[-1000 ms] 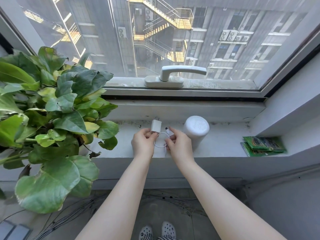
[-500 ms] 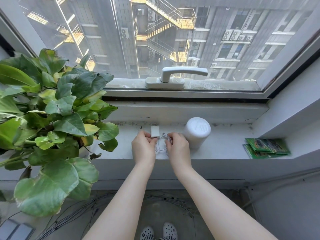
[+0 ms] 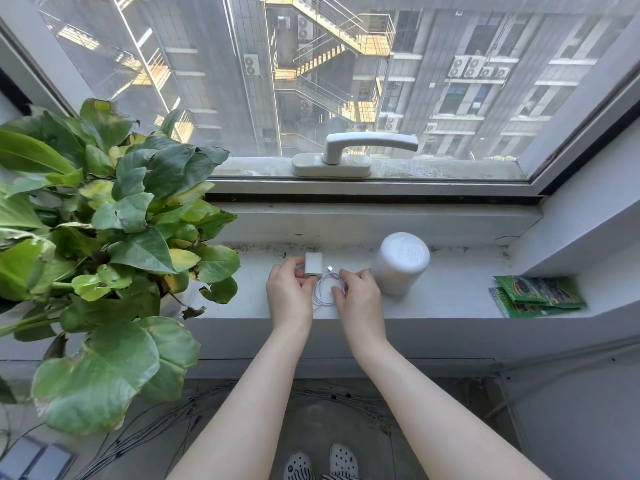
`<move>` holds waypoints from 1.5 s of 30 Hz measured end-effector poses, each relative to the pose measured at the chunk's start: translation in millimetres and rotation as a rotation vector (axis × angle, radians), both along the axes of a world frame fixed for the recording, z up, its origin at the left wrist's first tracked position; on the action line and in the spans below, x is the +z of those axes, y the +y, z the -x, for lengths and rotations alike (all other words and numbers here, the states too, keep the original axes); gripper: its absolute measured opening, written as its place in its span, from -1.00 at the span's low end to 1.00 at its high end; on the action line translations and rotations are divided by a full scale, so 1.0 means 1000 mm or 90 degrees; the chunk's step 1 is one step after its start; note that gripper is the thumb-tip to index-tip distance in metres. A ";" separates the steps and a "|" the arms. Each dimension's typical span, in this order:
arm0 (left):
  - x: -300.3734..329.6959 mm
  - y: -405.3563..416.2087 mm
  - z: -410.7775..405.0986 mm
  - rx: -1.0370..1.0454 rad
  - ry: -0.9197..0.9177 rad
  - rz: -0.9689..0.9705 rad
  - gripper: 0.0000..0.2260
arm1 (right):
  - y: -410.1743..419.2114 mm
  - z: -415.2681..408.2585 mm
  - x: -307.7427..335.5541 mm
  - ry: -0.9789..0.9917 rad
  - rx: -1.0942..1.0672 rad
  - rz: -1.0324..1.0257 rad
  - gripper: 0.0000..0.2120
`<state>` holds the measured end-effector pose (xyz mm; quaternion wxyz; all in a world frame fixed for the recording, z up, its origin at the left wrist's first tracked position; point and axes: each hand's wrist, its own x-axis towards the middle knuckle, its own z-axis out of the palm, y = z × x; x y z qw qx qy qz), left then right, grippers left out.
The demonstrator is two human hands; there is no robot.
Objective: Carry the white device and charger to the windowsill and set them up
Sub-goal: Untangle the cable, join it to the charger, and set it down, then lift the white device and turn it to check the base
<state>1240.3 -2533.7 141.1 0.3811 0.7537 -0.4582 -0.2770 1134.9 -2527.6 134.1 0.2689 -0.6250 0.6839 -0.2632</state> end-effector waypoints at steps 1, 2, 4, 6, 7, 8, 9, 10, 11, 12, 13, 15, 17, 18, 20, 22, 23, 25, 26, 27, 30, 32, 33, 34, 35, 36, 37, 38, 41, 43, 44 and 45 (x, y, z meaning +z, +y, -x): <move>0.000 0.000 0.000 -0.005 0.002 -0.001 -0.71 | 0.000 0.001 0.000 0.001 -0.001 0.001 -0.78; -0.001 0.000 0.001 -0.009 0.004 -0.001 -0.71 | 0.000 0.001 0.000 0.003 -0.001 0.001 -0.79; -0.001 0.000 0.002 -0.009 0.006 0.002 -0.70 | 0.000 0.001 -0.001 0.003 0.001 0.000 -0.78; -0.002 0.001 0.003 -0.006 0.005 0.005 -0.71 | 0.000 0.001 -0.002 0.002 0.004 -0.001 -0.76; -0.002 0.001 0.003 -0.006 0.006 0.007 -0.71 | 0.000 0.001 -0.002 0.004 0.007 0.000 -0.75; -0.002 0.001 0.003 -0.007 0.008 0.008 -0.72 | 0.001 0.001 -0.003 0.006 0.011 0.002 -0.74; -0.003 0.002 0.004 -0.008 0.008 0.009 -0.72 | 0.002 0.001 -0.004 0.010 0.016 0.007 -0.73; -0.003 0.002 0.004 -0.008 0.007 0.009 -0.72 | 0.003 0.001 -0.004 0.012 0.021 0.012 -0.71; -0.003 0.002 0.003 -0.009 0.006 0.009 -0.72 | 0.004 0.001 -0.005 0.014 0.023 0.017 -0.69; -0.003 0.003 0.003 -0.008 0.004 0.010 -0.71 | 0.005 0.002 -0.005 0.016 0.025 0.022 -0.66; -0.003 0.003 0.003 -0.008 0.003 0.011 -0.71 | 0.006 0.001 -0.005 0.018 0.028 0.025 -0.64; -0.003 0.003 0.003 -0.006 0.001 0.010 -0.70 | 0.007 0.001 -0.004 0.018 0.031 0.031 -0.61; -0.003 0.002 0.002 -0.006 -0.005 0.006 -0.70 | 0.008 0.001 -0.003 0.016 0.034 0.041 -0.59; -0.003 0.002 0.002 -0.006 -0.006 0.006 -0.70 | 0.008 0.001 -0.003 0.014 0.034 0.045 -0.59; -0.003 0.003 0.002 -0.005 -0.001 0.005 -0.71 | 0.008 0.001 -0.001 0.012 0.035 0.052 -0.59; -0.004 0.003 0.003 -0.003 0.003 0.006 -0.72 | 0.008 0.002 -0.001 0.008 0.037 0.062 -0.59; -0.004 0.002 0.003 -0.002 0.003 0.007 -0.73 | 0.008 0.001 -0.001 0.005 0.038 0.065 -0.59; -0.003 0.003 0.003 0.000 0.002 0.006 -0.74 | 0.008 0.002 0.000 -0.003 0.038 0.071 -0.59; -0.003 0.003 0.003 0.000 0.002 0.006 -0.74 | 0.008 0.002 0.000 -0.004 0.038 0.076 -0.60; -0.003 0.003 0.003 0.001 0.002 0.006 -0.73 | 0.008 0.002 0.001 -0.003 0.040 0.081 -0.60; -0.002 0.005 0.003 0.014 -0.020 -0.016 -0.70 | 0.012 0.003 0.007 -0.017 0.049 0.102 -0.62; 0.002 0.006 0.002 0.025 -0.084 -0.040 -0.69 | 0.018 0.005 0.014 -0.044 0.061 0.123 -0.64; 0.005 0.007 0.003 0.028 -0.117 -0.045 -0.69 | 0.021 0.007 0.018 -0.057 0.067 0.131 -0.64; 0.009 0.007 0.003 0.030 -0.141 -0.042 -0.69 | 0.025 0.010 0.023 -0.068 0.074 0.139 -0.65; 0.014 0.007 0.004 0.028 -0.152 -0.028 -0.68 | 0.028 0.013 0.028 -0.078 0.079 0.152 -0.67; 0.018 0.007 0.005 0.022 -0.150 -0.003 -0.68 | 0.032 0.018 0.034 -0.088 0.082 0.167 -0.68; 0.022 0.006 0.007 0.005 -0.136 0.031 -0.67 | 0.035 0.024 0.041 -0.095 0.082 0.186 -0.69; 0.026 0.005 0.009 -0.020 -0.117 0.070 -0.67 | 0.037 0.031 0.047 -0.094 0.080 0.207 -0.70; 0.037 0.001 0.013 -0.131 -0.044 0.164 -0.64 | 0.034 0.061 0.064 -0.097 0.033 0.272 -0.72; 0.042 -0.002 0.017 -0.191 -0.007 0.171 -0.61 | 0.026 0.088 0.069 -0.117 -0.017 0.289 -0.72; 0.042 -0.003 0.019 -0.210 0.012 0.155 -0.60 | 0.020 0.099 0.070 -0.125 -0.039 0.282 -0.71; 0.042 -0.004 0.022 -0.222 0.041 0.134 -0.59 | 0.015 0.111 0.071 -0.132 -0.057 0.268 -0.69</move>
